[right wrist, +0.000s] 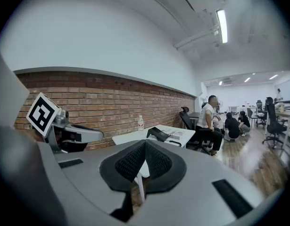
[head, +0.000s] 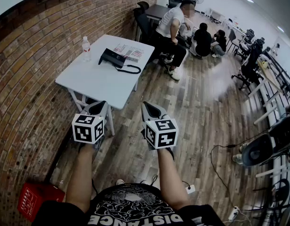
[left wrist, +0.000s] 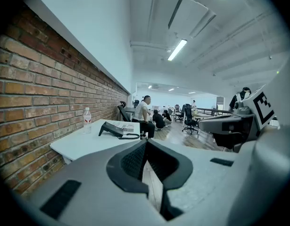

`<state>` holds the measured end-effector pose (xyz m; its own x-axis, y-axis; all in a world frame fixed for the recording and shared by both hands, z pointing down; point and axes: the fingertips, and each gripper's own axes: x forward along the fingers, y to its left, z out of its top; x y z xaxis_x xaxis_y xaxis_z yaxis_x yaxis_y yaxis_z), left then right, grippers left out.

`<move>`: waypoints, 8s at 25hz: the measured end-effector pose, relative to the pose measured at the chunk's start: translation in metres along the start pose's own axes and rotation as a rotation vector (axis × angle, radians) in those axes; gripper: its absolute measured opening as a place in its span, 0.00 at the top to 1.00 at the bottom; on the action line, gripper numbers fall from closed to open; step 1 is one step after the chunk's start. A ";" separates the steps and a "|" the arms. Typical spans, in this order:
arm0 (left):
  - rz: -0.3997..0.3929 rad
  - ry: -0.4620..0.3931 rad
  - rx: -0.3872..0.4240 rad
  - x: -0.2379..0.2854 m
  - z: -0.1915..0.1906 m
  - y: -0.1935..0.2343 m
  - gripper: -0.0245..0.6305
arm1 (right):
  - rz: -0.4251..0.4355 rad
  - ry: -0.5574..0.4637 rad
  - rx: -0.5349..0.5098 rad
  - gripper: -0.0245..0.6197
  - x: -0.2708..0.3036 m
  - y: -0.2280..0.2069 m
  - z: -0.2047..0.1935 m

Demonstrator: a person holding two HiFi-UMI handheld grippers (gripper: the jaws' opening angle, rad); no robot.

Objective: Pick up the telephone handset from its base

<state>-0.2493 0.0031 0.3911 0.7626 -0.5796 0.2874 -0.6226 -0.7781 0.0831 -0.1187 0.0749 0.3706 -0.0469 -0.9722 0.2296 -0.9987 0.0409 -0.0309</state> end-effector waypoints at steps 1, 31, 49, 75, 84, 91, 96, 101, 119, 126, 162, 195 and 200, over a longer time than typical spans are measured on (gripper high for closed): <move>0.000 0.002 0.000 0.001 -0.001 0.001 0.95 | 0.002 0.001 0.003 0.96 0.001 0.000 -0.001; -0.019 0.023 -0.075 0.087 -0.005 0.025 0.95 | 0.015 0.039 0.040 0.96 0.066 -0.046 -0.018; 0.091 0.048 -0.191 0.264 0.033 0.030 0.82 | 0.188 0.066 0.007 0.96 0.187 -0.190 0.009; 0.226 -0.082 -0.477 0.352 0.048 0.092 0.70 | 0.414 0.080 -0.064 0.96 0.290 -0.237 0.026; 0.240 -0.093 -0.622 0.400 0.023 0.164 0.70 | 0.490 0.123 -0.119 0.96 0.381 -0.227 0.033; 0.240 -0.072 -0.704 0.430 0.002 0.218 0.70 | 0.540 0.164 -0.141 0.96 0.451 -0.213 0.042; 0.244 -0.085 -0.779 0.446 -0.012 0.248 0.70 | 0.560 0.199 -0.146 0.96 0.486 -0.208 0.039; 0.232 -0.088 -0.836 0.462 -0.025 0.270 0.70 | 0.547 0.221 -0.150 0.96 0.513 -0.214 0.037; 0.162 -0.144 -1.002 0.481 -0.035 0.293 0.81 | 0.529 0.291 -0.155 0.96 0.560 -0.217 0.021; 0.149 -0.155 -1.066 0.481 -0.035 0.294 0.83 | 0.519 0.301 -0.149 0.96 0.561 -0.221 0.017; 0.093 -0.220 -0.805 0.495 0.069 0.133 0.85 | 0.338 0.154 -0.043 0.96 0.417 -0.382 0.036; -0.093 -0.113 -0.419 0.517 0.108 -0.099 0.85 | 0.121 0.053 0.000 0.96 0.232 -0.486 0.020; -0.090 -0.117 -0.393 0.515 0.111 -0.108 0.85 | 0.111 0.049 -0.001 0.96 0.225 -0.490 0.020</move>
<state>0.2298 -0.2384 0.4237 0.8177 -0.5546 0.1542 -0.5550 -0.6886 0.4668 0.3608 -0.1680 0.4177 -0.1582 -0.9493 0.2717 -0.9873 0.1481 -0.0575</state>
